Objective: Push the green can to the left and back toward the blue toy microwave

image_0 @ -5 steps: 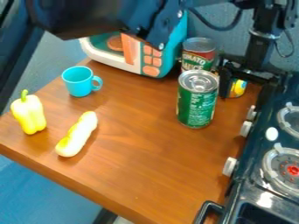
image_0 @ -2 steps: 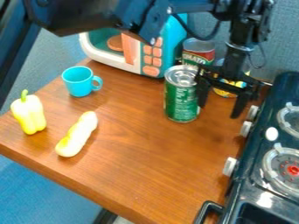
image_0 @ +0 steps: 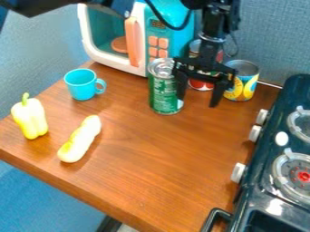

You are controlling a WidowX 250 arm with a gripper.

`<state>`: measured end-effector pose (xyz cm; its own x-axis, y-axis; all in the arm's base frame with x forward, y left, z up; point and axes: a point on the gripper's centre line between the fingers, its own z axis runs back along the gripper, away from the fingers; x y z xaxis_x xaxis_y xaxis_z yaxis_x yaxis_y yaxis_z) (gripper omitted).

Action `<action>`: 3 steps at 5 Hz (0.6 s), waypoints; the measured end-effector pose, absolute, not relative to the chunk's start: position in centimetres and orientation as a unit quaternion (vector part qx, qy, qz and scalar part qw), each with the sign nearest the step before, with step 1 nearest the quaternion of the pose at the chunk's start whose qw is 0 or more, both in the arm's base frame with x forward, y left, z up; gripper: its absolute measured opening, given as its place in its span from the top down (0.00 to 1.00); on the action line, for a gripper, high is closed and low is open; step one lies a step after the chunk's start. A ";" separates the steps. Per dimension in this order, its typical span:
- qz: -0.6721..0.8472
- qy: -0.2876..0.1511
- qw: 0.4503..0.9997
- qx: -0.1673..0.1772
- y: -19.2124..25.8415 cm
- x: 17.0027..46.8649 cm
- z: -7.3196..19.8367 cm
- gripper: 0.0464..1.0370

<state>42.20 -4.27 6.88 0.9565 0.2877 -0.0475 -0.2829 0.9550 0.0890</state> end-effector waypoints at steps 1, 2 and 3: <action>0.159 0.023 0.986 0.037 -3.0 42.6 6.9 0.04; 0.164 0.020 0.986 0.037 -2.8 42.7 6.9 0.04; 0.172 0.008 0.984 0.033 -2.4 42.4 8.1 0.04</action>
